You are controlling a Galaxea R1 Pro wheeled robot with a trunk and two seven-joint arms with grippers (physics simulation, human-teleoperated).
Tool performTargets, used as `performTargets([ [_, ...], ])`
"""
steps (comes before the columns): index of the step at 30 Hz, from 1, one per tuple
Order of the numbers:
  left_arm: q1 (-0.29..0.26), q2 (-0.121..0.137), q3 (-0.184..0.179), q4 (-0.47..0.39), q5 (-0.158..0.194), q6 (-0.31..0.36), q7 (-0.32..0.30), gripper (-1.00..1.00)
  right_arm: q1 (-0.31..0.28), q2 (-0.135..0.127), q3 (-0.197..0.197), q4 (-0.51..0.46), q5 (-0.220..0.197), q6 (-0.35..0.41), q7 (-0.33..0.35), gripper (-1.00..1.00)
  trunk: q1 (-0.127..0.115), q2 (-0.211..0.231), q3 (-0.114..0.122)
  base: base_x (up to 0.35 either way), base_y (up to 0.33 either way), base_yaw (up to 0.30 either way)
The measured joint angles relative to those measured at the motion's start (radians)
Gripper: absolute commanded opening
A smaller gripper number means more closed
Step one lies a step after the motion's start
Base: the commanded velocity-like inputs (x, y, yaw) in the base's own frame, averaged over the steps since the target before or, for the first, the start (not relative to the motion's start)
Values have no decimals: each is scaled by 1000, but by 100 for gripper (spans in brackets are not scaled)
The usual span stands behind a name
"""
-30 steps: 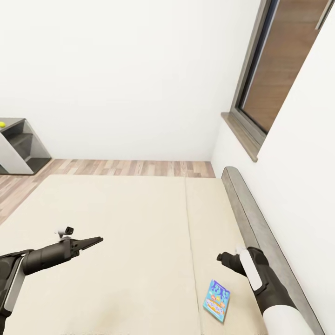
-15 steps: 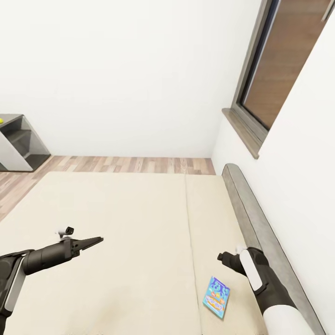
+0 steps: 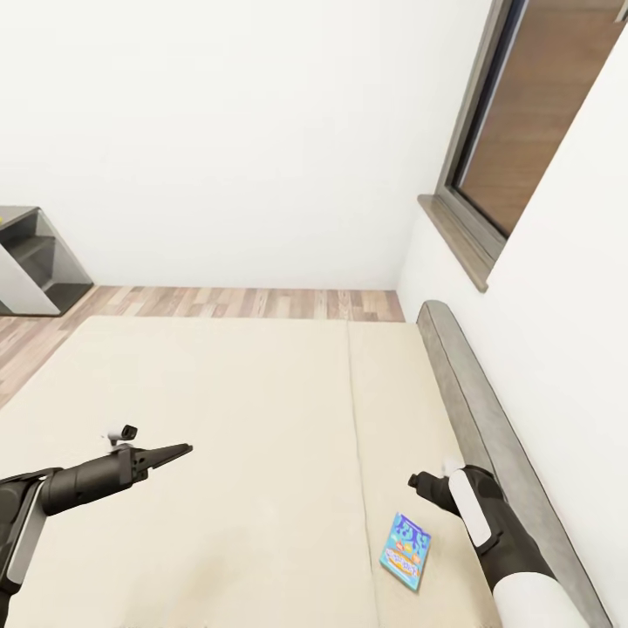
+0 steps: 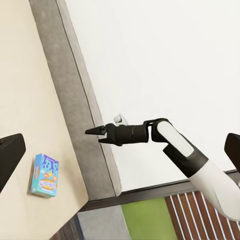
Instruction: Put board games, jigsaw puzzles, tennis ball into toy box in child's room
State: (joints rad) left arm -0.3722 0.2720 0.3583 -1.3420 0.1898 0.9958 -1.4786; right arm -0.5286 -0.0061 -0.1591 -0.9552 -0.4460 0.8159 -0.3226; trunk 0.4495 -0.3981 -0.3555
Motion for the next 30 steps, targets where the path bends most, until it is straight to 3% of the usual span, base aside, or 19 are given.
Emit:
performTargets([
  [21, 0, -3, -4, -1, 0, 0, -1, 100, 0, -6, -3, 3, 0, -23, 1, 100, 0, 0, -33, 0, 0, 0],
  [24, 0, -4, -4, -6, 0, 0, -19, 100, 0, -6, -4, 13, 0, -47, 3, 100, 0, 0, -38, 0, 0, 0],
  [27, 0, -4, -4, -12, 1, -2, -82, 100, 0, -9, -5, 33, 2, -64, 6, 100, 0, 0, -43, 0, 0, 0],
  [30, 0, -3, -4, -17, 1, -3, -88, 100, 0, -10, -5, 39, 2, -69, 7, 100, 0, 0, -47, 0, 0, 0],
])
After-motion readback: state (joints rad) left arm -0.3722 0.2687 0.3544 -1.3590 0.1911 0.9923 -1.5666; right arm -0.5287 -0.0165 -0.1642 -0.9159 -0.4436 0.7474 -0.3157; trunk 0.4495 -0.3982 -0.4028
